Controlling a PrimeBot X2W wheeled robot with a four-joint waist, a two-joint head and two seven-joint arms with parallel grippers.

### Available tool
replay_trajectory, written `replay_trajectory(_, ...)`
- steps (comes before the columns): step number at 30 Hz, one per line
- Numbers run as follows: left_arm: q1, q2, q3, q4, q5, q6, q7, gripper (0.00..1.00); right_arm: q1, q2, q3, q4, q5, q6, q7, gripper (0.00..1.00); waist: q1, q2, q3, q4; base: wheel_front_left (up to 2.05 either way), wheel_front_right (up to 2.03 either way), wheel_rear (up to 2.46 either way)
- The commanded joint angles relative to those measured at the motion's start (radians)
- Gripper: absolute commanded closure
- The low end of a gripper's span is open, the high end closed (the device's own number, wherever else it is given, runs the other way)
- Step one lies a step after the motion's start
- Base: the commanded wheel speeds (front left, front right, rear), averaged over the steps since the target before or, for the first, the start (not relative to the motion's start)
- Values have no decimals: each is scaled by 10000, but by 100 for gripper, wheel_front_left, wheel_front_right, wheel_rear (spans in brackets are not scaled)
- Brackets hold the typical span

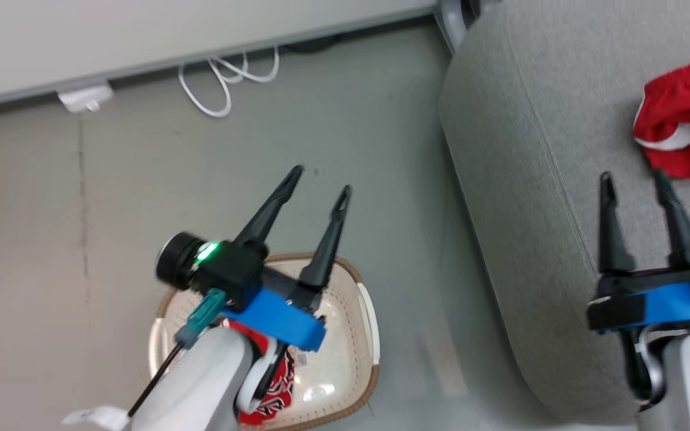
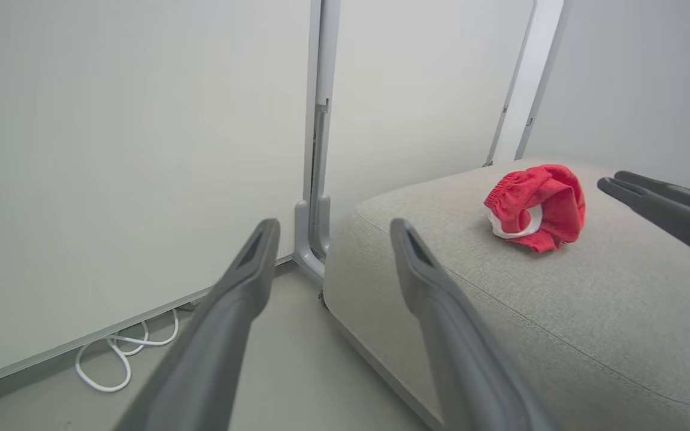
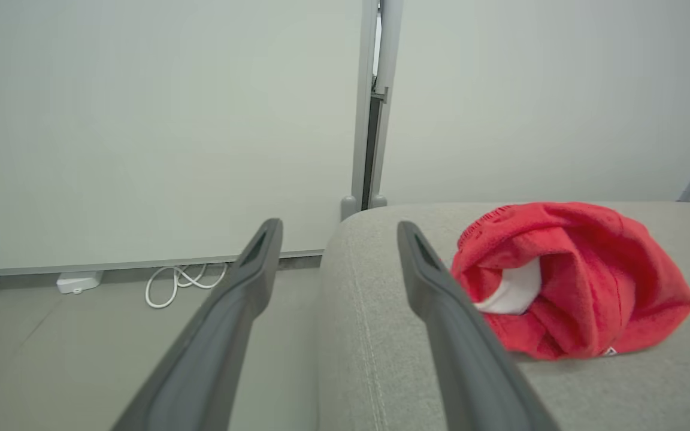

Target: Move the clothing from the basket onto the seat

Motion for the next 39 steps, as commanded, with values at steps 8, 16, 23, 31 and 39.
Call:
replay_trajectory(8,1928,-287,2316,-597,660,0,-47,0,842,397,1578,-761,223,0,-33,0,3,0,-1690,1078,0,0,0)
replay_trajectory(16,3270,-794,4185,-866,1217,-509,-46,0,1620,544,1449,-1076,75,0,-33,0,3,0,-2382,1339,0,0,0)
replay_trajectory(23,3974,-1102,4949,-871,1678,-952,-46,0,2269,642,1194,-1135,-37,1,-33,0,3,0,-2702,1353,0,0,0)
replay_trajectory(31,4278,-1282,5267,-841,1936,-1170,-47,0,2725,676,1029,-1135,-4,1,-34,0,3,0,-2867,1332,0,0,0)
replay_trajectory(39,4436,-1378,5471,-800,2051,-1264,-47,0,2934,679,982,-1134,184,0,-34,0,3,0,-3021,1349,0,0,0)
